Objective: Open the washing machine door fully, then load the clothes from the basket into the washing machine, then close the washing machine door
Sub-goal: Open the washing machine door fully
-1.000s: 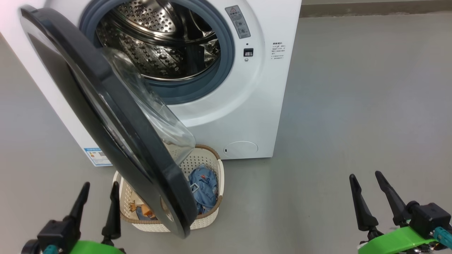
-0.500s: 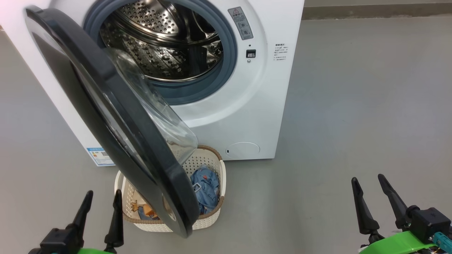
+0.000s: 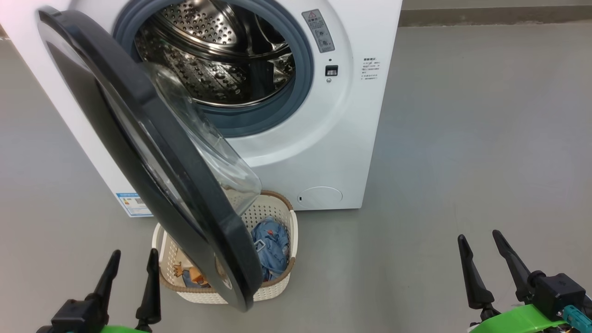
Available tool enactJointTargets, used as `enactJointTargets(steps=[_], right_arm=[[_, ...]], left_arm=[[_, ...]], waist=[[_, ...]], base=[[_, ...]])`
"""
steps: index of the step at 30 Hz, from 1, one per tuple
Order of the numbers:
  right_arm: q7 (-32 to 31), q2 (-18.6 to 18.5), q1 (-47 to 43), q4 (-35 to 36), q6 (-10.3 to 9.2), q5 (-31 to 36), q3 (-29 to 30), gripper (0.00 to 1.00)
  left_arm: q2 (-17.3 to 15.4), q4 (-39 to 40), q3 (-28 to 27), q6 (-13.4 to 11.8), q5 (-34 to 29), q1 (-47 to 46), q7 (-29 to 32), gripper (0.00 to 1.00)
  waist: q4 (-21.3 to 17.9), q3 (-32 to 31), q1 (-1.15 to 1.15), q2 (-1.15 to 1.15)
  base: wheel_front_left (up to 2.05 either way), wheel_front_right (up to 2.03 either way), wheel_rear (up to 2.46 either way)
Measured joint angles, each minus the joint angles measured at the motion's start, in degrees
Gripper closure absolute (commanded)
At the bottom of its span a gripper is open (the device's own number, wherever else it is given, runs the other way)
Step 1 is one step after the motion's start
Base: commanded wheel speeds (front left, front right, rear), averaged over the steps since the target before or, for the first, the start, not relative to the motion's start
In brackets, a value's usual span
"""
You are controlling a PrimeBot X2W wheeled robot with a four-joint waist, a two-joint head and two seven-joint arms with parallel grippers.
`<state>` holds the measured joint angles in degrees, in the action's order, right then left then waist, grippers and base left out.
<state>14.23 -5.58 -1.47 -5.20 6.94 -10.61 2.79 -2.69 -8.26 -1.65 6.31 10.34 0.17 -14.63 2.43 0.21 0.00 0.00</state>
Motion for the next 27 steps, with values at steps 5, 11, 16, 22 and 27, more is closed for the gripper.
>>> enactJointTargets(steps=[5, 11, 16, 22, 27], right_arm=[[0.0, 0.1, 0.0, -0.2, 0.00, 0.1, 0.0, 0.00], [0.0, 0.1, 0.0, -0.4, 0.00, 0.1, 0.0, 0.00], [0.0, 0.1, 0.0, -0.5, 0.00, 0.1, 0.2, 0.00], [0.0, 0.1, 0.0, -0.6, 0.00, 0.1, 0.4, 0.00], [0.0, 0.1, 0.0, -0.6, 0.00, 0.1, 0.4, 0.00]], left_arm=[[0.0, 0.0, -0.1, 0.0, 0.0, 0.0, 0.0, 0.00], [0.1, -0.1, -0.2, 0.0, -0.1, 0.0, 0.0, 0.00], [0.1, -0.1, -0.3, 0.1, -0.6, 0.0, 0.0, 0.00], [0.1, -0.4, -0.1, 0.5, -0.6, 0.0, 0.0, 1.00], [0.1, -1.0, 0.4, 0.5, 0.5, 0.0, 0.0, 1.00]], waist=[[0.1, -0.2, 0.00, 0.00], [0.2, -0.4, 0.00, 0.00], [0.1, -0.4, 0.00, 0.00], [0.2, -0.4, 0.00, 0.00], [0.2, -0.3, 0.00, 0.00]], base=[[0.00, 0.00, 0.00], [0.00, 0.00, 0.00], [0.00, 0.00, 0.00], [0.00, 0.00, 0.00], [0.00, 0.00, 0.00]])
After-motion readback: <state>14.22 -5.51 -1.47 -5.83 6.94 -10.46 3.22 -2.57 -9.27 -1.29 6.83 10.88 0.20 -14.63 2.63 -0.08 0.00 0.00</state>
